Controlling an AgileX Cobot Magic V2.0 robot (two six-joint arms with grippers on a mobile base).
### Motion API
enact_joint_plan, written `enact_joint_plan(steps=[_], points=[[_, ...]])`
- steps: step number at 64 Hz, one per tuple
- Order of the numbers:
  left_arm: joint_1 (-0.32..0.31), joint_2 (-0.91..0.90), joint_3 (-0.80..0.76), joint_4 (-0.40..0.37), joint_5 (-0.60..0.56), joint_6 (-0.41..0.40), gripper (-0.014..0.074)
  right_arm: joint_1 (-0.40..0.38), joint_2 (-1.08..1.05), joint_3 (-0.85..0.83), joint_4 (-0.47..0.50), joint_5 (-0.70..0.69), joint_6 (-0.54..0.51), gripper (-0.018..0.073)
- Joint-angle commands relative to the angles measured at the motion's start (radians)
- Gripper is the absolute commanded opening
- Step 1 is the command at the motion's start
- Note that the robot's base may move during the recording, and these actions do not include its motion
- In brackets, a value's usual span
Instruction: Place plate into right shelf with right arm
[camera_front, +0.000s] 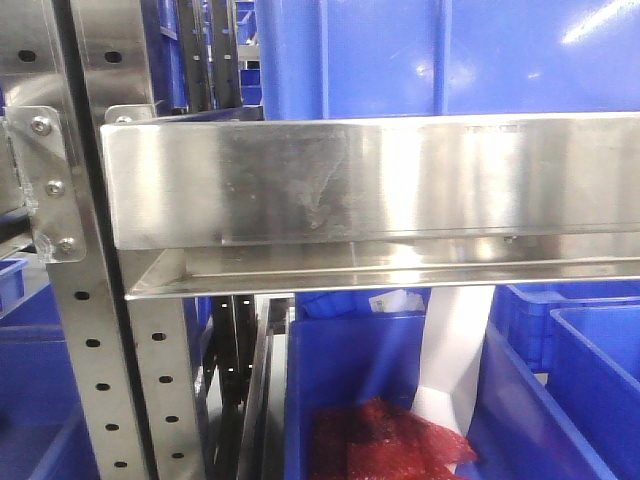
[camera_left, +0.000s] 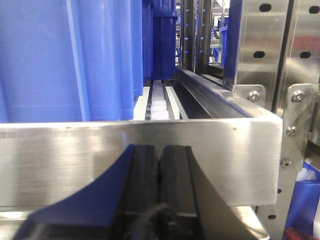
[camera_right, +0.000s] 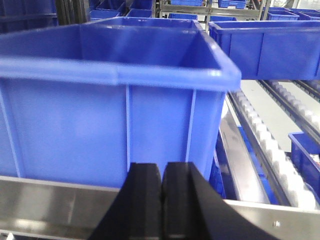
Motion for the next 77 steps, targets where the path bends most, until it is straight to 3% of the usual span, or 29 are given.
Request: enact_joint_plan(steps=[1, 26, 34, 41, 55, 64, 77], points=[[0.001, -0.011, 0.008, -0.002, -0.085, -0.002, -0.0047, -0.004, 0.001, -0.009, -0.012, -0.084, -0.01, 0.0049], [0.001, -0.011, 0.008, -0.002, -0.085, -0.002, -0.0047, -0.004, 0.001, -0.004, -0.014, -0.072, -0.01, 0.0049], [0.001, -0.011, 0.008, -0.002, -0.085, -0.002, -0.0047, -0.008, 0.0, 0.034, -0.016, -0.137, -0.015, 0.0049], [0.001, -0.011, 0.008, -0.002, -0.085, -0.002, -0.0047, -0.055, -0.001, 0.104, 0.042, -0.264, -0.09, 0.0049], [0.001, -0.011, 0.008, -0.002, -0.085, -0.002, -0.0047, -0.223, -0.049, 0.283, 0.262, -0.446, -0.286, 0.0049], [0.001, -0.011, 0.008, -0.002, -0.085, -0.002, -0.0047, -0.283, -0.131, 0.427, 0.273, -0.541, -0.298, 0.0049], [0.001, -0.011, 0.008, -0.002, -0.085, -0.002, -0.0047, -0.285, -0.259, 0.615, 0.273, -0.649, -0.298, 0.0049]])
